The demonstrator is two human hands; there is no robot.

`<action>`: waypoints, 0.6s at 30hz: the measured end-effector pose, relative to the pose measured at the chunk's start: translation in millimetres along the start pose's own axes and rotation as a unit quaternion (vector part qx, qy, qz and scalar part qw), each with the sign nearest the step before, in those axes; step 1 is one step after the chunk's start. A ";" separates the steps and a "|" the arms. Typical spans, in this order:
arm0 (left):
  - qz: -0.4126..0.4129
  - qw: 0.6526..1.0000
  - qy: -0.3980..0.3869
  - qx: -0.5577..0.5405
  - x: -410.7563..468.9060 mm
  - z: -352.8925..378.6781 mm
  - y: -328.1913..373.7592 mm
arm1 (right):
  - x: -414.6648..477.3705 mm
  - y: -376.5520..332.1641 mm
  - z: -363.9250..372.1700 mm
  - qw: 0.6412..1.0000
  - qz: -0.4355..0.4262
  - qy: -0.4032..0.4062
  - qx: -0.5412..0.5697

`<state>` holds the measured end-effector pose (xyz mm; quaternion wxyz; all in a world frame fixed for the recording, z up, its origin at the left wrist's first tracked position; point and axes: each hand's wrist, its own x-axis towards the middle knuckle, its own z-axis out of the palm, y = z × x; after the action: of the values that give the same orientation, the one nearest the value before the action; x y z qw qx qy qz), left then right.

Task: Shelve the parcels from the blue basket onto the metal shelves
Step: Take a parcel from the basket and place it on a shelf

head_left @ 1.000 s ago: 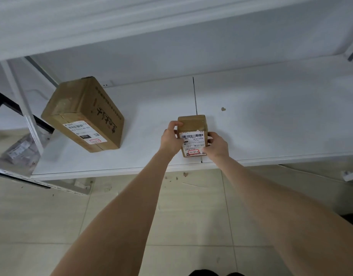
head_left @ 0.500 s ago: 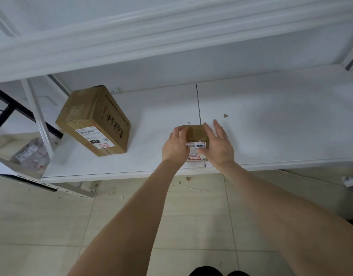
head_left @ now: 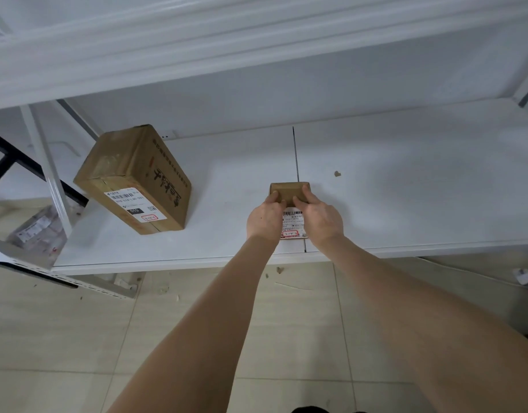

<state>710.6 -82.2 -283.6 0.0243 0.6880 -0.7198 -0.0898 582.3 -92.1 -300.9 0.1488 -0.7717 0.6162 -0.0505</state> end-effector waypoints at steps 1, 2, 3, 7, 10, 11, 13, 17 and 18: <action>-0.001 1.000 0.004 -0.003 3.3 0.0 -0.2 | 3.3 0.8 -0.3 1.000 0.001 0.001 0.003; -0.001 1.000 0.008 -0.003 7.3 0.0 -0.6 | 7.6 1.6 -0.5 1.000 0.002 0.003 0.005; -0.001 1.000 0.014 -0.002 11.4 0.1 -1.0 | 11.5 2.4 -0.5 1.000 0.003 0.005 0.007; 0.004 1.000 0.024 -0.003 27.9 1.0 -2.4 | 27.8 5.7 -0.1 1.000 0.001 0.019 0.013; 0.007 0.999 0.030 -0.008 39.9 1.0 -3.5 | 38.2 7.3 -2.2 1.000 0.004 0.027 0.013; 0.006 0.999 0.030 -0.010 43.4 0.7 -3.5 | 41.0 7.5 -3.2 0.999 0.005 0.031 0.015; 0.006 0.999 0.031 -0.009 49.7 -0.7 -2.8 | 46.4 8.2 -4.8 0.999 0.004 0.038 0.014; 0.005 0.999 0.040 -0.004 58.1 -2.9 -3.1 | 53.0 7.9 -7.2 0.999 0.004 0.045 0.011; 0.007 0.999 0.041 -0.001 59.1 -3.1 -3.2 | 53.8 8.1 -7.6 0.999 0.003 0.045 0.011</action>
<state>711.2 -141.4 -286.3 0.0551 0.6863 -0.7227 -0.0615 585.5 -146.9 -301.8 0.1299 -0.7651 0.6239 -0.0918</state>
